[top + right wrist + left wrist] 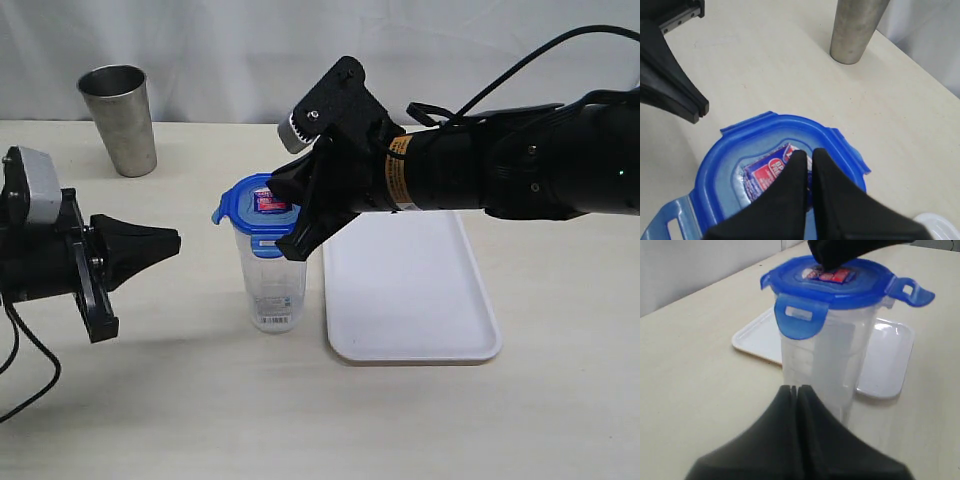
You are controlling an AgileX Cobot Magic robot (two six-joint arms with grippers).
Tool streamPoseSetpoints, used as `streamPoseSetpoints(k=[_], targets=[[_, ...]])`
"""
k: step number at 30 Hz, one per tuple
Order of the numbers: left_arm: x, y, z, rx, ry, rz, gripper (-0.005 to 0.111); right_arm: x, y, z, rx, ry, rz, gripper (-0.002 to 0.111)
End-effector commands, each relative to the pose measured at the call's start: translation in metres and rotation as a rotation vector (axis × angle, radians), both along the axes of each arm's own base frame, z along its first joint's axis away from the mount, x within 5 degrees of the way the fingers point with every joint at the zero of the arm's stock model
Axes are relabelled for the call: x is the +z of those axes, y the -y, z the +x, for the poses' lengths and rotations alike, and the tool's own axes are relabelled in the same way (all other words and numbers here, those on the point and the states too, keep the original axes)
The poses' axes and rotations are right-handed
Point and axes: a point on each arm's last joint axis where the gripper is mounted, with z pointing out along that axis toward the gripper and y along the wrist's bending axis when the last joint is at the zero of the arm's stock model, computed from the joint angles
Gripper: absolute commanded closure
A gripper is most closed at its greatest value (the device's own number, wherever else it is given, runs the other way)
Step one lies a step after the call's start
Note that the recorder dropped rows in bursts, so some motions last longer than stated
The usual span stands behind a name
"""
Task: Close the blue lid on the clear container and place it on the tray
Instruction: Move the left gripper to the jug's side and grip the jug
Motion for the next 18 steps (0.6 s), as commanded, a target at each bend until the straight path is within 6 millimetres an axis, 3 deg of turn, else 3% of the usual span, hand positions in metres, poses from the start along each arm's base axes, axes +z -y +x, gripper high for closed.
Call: streamPoseSetpoints(k=[1, 6, 13, 15, 18], targets=[[-0.024, 0.000, 0.002, -0.014, 0.002, -0.019, 0.107, -0.002, -0.001, 0.001, 0.000, 0.007, -0.017, 0.104], [-0.046, 0.001, 0.001, -0.050, 0.030, 0.009, 0.107, -0.002, -0.001, 0.001, 0.000, 0.007, -0.017, 0.104], [-0.059, 0.017, 0.003, -0.134, 0.019, 0.016, 0.105, -0.002, -0.001, 0.001, 0.000, 0.007, -0.017, 0.104], [-0.060, 0.022, 0.007, -0.090, 0.015, 0.007, 0.097, -0.002, -0.001, 0.001, 0.000, 0.007, -0.017, 0.104], [-0.062, 0.027, 0.012, -0.031, 0.012, -0.002, 0.069, -0.002, -0.001, 0.001, -0.001, 0.006, -0.016, 0.104]])
